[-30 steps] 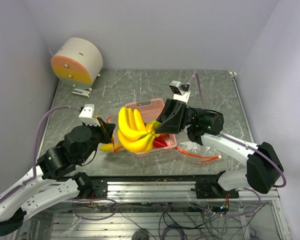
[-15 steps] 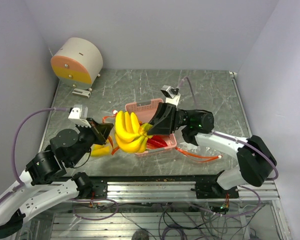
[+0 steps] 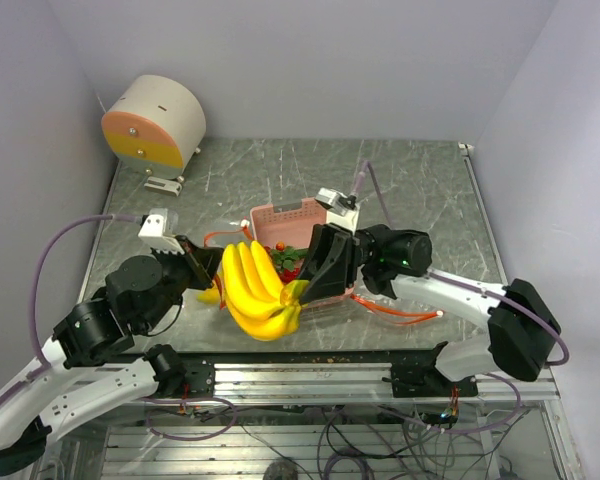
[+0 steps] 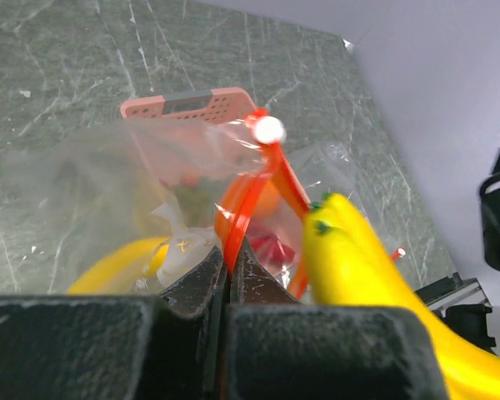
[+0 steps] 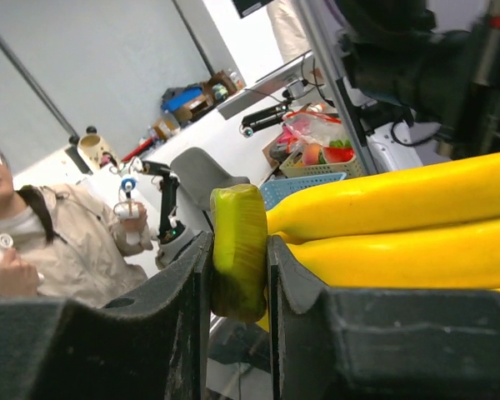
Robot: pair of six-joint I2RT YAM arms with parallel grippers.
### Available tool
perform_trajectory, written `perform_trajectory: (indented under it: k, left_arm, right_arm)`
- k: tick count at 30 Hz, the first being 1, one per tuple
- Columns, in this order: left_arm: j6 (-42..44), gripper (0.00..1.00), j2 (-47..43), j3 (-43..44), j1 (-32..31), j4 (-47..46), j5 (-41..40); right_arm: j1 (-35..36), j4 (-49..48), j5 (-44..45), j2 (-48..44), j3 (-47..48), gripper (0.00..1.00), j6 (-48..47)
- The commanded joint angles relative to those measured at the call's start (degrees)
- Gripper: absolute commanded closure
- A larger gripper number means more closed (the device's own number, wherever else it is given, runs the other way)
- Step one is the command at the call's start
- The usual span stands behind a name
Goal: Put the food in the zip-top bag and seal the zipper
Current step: Place the fake fruit in the zipper food storage bag.
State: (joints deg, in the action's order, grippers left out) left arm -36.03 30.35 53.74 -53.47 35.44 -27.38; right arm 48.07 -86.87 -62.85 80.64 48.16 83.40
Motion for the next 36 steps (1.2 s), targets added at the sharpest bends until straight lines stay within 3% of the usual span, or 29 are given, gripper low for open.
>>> perform_trajectory:
  k: [1,23,36]
  left_arm:
    - [0.1,0.93,1.4,0.5,0.1,0.3,-1.6]
    - [-0.3,0.93,-0.9,1.1,0.1,1.8,2.3]
    - [0.6,0.93,1.9,0.0,0.2,-0.5,5.9]
  right_arm:
    - [0.8,-17.5,-2.4,-3.8,2.0,1.0,-2.1]
    - [-4.2,-17.5,-0.8,7.9,2.4,1.0,-5.1]
    - [-6.5,-17.4,13.0,18.7,7.6,1.0,5.7]
